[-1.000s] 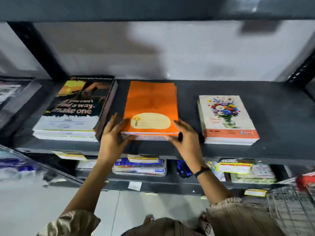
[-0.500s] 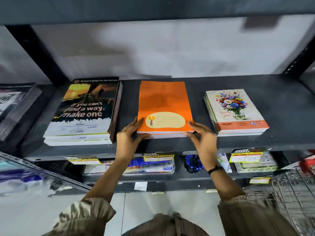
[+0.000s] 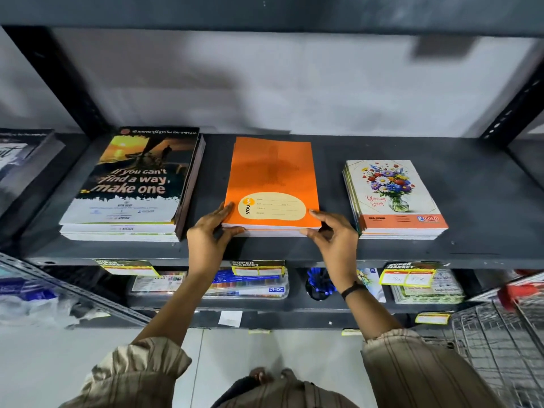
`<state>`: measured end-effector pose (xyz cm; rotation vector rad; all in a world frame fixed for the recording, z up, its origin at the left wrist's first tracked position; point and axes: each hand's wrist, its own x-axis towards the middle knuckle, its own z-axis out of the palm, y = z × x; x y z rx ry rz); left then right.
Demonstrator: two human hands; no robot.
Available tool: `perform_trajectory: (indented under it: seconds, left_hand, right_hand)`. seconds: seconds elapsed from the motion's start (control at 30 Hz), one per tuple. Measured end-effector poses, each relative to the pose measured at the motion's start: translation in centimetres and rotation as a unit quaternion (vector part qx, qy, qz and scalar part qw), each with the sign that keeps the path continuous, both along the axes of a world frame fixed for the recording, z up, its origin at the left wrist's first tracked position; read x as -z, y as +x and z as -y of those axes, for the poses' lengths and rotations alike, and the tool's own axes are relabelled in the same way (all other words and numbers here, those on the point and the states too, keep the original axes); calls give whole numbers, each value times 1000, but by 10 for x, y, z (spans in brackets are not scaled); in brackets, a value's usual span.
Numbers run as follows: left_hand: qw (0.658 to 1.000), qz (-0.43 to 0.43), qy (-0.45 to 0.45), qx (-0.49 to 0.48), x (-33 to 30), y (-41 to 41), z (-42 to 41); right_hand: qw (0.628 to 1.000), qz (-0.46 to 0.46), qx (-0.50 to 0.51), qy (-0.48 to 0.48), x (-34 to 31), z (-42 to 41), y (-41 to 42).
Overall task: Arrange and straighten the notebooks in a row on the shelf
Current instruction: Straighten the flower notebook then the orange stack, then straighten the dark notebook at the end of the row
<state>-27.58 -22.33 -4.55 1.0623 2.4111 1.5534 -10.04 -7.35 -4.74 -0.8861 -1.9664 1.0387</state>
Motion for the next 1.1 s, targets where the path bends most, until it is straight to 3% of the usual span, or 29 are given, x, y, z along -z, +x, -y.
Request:
perform_trajectory:
  seconds: [0.33, 0.5, 0.6, 0.7, 0.83, 0.9, 0.97, 1.03, 1.1]
  left_hand:
    - [1000, 19, -18, 11, -3, 3, 2]
    - [999, -3, -31, 35, -8, -2, 10]
    - [996, -81, -19, 11, -17, -17, 30]
    - [981, -192, -3, 8, -26, -52, 64]
    - [962, -270, -45, -22, -26, -114, 117]
    - [965, -241, -92, -57, -21, -147, 143]
    - [980, -148, -122, -56, -16, -178, 164]
    - [989, -62, -132, -25, -11, -201, 175]
    - [991, -36, -129, -1, -7, -213, 178]
  right_hand:
    - [997, 63, -22, 31, -11, -3, 6]
    - [978, 140, 25, 150, -30, 16, -11]
    - [980, 92, 3, 175, -41, 45, -43]
    - [986, 56, -68, 139, -43, 88, -94]
    - [980, 89, -145, 100, -32, 136, -157]
    - [975, 131, -162, 76, -25, 148, -180]
    - [970, 171, -161, 61, -18, 154, -197]
    - [973, 173, -141, 55, -12, 158, -205]
    - [981, 149, -116, 43, -7, 161, -207]
